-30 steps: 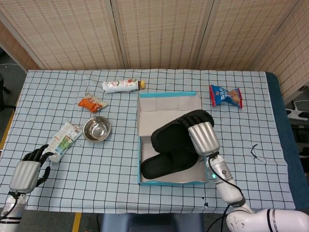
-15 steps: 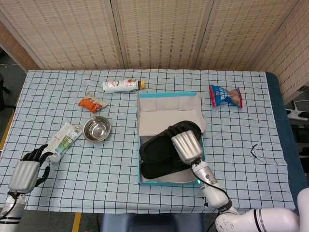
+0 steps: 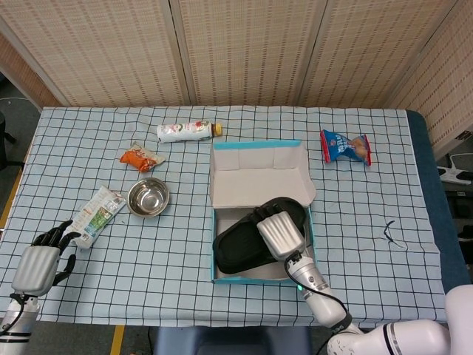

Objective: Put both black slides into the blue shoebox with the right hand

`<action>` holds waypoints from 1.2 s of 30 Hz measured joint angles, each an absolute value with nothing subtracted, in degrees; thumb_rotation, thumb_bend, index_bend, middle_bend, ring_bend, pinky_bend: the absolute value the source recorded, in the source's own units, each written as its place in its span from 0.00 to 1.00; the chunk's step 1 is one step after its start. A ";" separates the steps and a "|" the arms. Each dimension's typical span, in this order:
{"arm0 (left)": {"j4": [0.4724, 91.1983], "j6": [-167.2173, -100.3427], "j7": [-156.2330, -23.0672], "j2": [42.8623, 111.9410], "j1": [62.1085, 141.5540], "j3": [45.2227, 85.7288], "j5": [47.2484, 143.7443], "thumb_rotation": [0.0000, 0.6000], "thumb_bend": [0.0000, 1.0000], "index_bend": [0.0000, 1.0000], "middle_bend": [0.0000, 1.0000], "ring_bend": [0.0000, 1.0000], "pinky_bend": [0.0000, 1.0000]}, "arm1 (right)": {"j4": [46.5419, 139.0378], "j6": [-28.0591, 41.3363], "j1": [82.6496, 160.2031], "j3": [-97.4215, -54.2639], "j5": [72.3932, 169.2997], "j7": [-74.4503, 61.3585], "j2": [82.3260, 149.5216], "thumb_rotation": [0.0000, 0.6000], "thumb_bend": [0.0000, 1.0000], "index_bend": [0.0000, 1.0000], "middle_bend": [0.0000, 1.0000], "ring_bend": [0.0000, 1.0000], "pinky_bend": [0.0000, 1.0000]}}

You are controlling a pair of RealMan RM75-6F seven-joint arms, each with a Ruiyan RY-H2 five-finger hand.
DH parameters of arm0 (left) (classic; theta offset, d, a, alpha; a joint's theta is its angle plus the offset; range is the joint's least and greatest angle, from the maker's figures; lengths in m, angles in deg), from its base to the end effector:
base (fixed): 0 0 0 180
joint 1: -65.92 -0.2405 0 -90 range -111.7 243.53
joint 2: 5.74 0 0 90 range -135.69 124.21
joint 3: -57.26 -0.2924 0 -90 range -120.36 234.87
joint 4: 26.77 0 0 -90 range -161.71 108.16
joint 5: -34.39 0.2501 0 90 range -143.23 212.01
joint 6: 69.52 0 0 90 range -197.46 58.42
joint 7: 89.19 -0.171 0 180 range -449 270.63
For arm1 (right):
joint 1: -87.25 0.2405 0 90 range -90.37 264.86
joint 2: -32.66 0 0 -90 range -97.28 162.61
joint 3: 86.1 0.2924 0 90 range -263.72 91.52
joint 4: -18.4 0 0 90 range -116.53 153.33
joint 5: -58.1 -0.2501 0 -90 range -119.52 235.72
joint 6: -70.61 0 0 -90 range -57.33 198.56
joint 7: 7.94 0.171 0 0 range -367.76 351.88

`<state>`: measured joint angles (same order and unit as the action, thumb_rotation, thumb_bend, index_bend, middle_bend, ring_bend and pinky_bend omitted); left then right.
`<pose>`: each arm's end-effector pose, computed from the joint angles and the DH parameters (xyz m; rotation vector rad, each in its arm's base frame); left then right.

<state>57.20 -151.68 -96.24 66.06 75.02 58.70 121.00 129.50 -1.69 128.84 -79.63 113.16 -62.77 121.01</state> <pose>-0.3649 0.2366 0.0907 -1.5161 -0.7982 -0.8175 -0.0971 -0.3111 -0.0499 1.9190 -0.7203 0.8070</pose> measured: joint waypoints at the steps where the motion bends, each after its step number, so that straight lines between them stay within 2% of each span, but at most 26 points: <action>1: 57.17 -151.68 -96.28 66.06 75.00 58.71 120.96 1.00 0.50 0.28 0.10 0.18 0.28 | 129.45 -1.70 128.84 -79.73 112.76 -63.00 120.96 1.00 0.00 0.73 0.73 0.57 0.58; 12: 57.25 -151.40 -96.48 66.11 75.08 58.73 120.78 1.00 0.50 0.28 0.10 0.18 0.28 | 126.78 -0.31 129.17 -80.96 107.85 -63.77 121.18 1.00 0.00 0.73 0.73 0.57 0.58; 36: 57.32 -151.28 -96.54 66.13 75.10 58.70 120.77 1.00 0.50 0.28 0.10 0.18 0.28 | 120.29 0.64 128.62 -83.21 107.01 -61.20 123.55 1.00 0.00 0.73 0.73 0.57 0.58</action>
<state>57.32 -151.28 -96.54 66.13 75.10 58.70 120.77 120.29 0.64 128.62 -83.21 107.01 -61.20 123.55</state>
